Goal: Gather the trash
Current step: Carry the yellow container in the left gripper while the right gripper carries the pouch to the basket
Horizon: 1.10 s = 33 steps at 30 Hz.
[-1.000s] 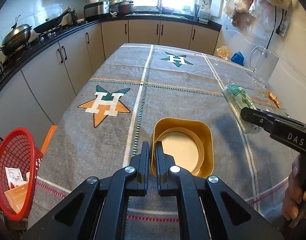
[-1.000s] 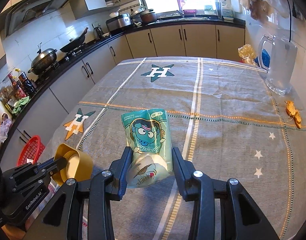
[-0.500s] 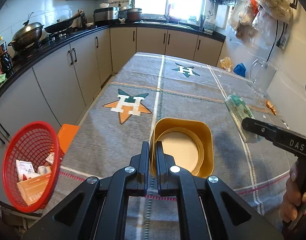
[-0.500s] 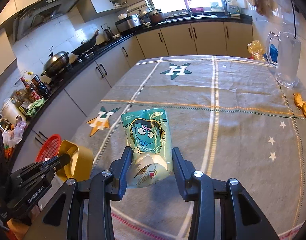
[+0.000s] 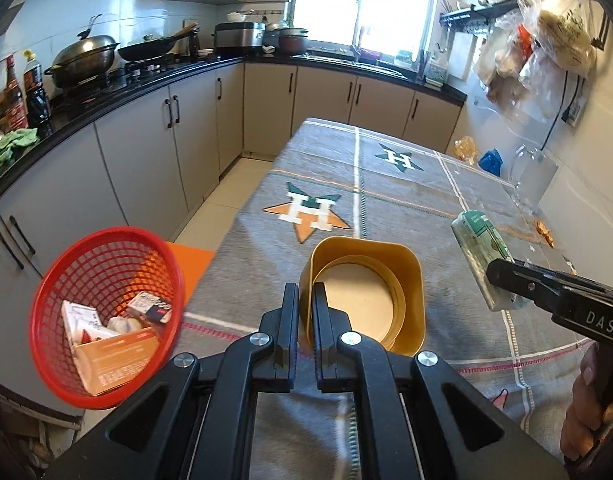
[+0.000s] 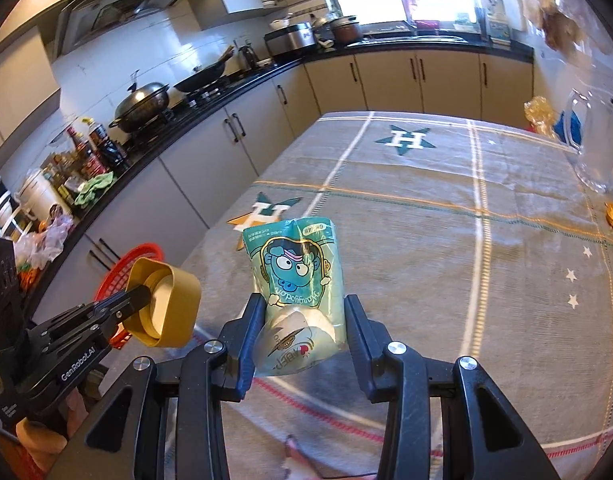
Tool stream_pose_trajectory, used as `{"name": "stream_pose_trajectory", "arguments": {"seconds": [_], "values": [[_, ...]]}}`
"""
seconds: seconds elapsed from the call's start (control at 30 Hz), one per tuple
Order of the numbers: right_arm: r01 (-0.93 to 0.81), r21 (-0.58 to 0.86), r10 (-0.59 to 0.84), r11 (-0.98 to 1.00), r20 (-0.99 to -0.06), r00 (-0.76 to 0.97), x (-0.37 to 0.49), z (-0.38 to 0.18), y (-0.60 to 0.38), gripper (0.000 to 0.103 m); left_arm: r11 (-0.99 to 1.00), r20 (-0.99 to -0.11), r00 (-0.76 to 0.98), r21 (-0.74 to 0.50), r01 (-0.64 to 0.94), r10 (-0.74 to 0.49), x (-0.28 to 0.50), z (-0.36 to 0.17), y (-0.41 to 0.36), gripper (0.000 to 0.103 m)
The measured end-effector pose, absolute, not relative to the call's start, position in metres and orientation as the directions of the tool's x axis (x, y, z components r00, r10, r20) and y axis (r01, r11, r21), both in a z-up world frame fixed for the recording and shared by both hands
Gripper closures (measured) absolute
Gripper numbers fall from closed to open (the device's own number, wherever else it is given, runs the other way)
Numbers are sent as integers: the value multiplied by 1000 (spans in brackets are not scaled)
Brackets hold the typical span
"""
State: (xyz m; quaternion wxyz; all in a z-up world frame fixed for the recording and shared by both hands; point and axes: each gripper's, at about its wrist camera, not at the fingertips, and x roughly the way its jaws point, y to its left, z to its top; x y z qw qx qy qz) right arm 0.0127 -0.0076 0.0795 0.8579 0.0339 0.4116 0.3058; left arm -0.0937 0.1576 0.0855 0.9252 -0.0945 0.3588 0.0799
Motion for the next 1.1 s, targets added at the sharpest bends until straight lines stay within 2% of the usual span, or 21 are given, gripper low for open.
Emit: {"name": "stream_pose_trajectory", "arguments": {"seconds": [0.6, 1.1], "values": [[-607, 236, 558, 759, -717, 418, -32, 91, 83, 60, 923, -646, 749, -181, -340, 149, -154, 81, 248, 97], [-682, 217, 569, 699, -746, 346, -43, 84, 153, 60, 864, -665, 714, -207, -459, 220, -180, 57, 319, 97]]}}
